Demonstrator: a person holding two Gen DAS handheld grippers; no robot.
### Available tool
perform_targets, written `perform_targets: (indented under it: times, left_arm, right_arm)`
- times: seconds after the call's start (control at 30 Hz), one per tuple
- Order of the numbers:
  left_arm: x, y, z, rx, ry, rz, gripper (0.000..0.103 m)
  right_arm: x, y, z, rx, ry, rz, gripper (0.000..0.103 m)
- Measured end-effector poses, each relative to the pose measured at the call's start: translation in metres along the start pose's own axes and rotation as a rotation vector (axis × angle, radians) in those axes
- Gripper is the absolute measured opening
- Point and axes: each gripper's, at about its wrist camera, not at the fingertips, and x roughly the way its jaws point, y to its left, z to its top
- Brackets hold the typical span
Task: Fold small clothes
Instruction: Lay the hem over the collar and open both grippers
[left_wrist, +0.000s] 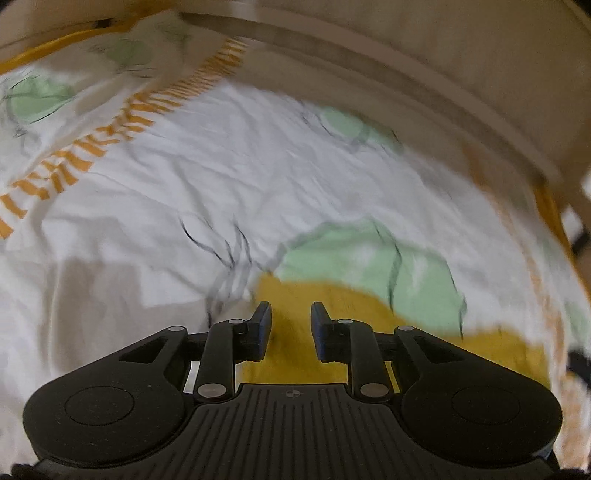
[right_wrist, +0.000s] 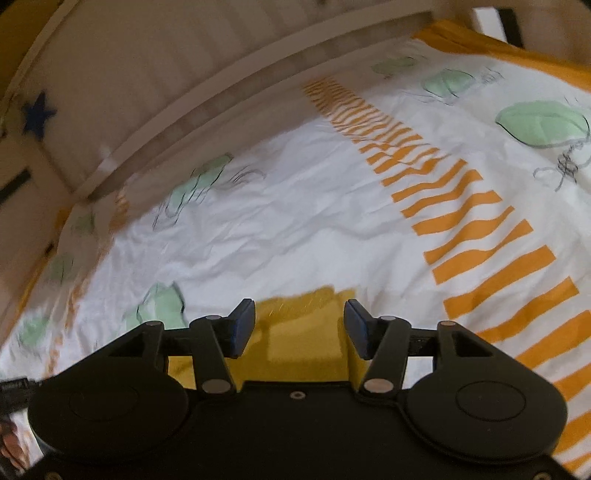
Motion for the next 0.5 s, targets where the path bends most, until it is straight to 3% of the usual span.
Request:
perform_targets:
  times: [0.1,0.23,0.5]
  left_arm:
    - [0.001,-0.019,-0.024,0.122,0.056,-0.047,0.023]
    - [0.012,-0.035,-0.047,0.232,0.094,-0.05,0.023]
    - [0.053,-0.031,-0.026,0.174,0.1,-0.017,0.024]
  right_arm:
    - [-0.002,0.017,-0.012,-0.087,0.036,0.005,0.061]
    - [0.005,0.042,-0.029,-0.235,0.077,-0.002,0.061]
    - [0.054,0.067,-0.036,-0.374,0.169,-0.047,0.061]
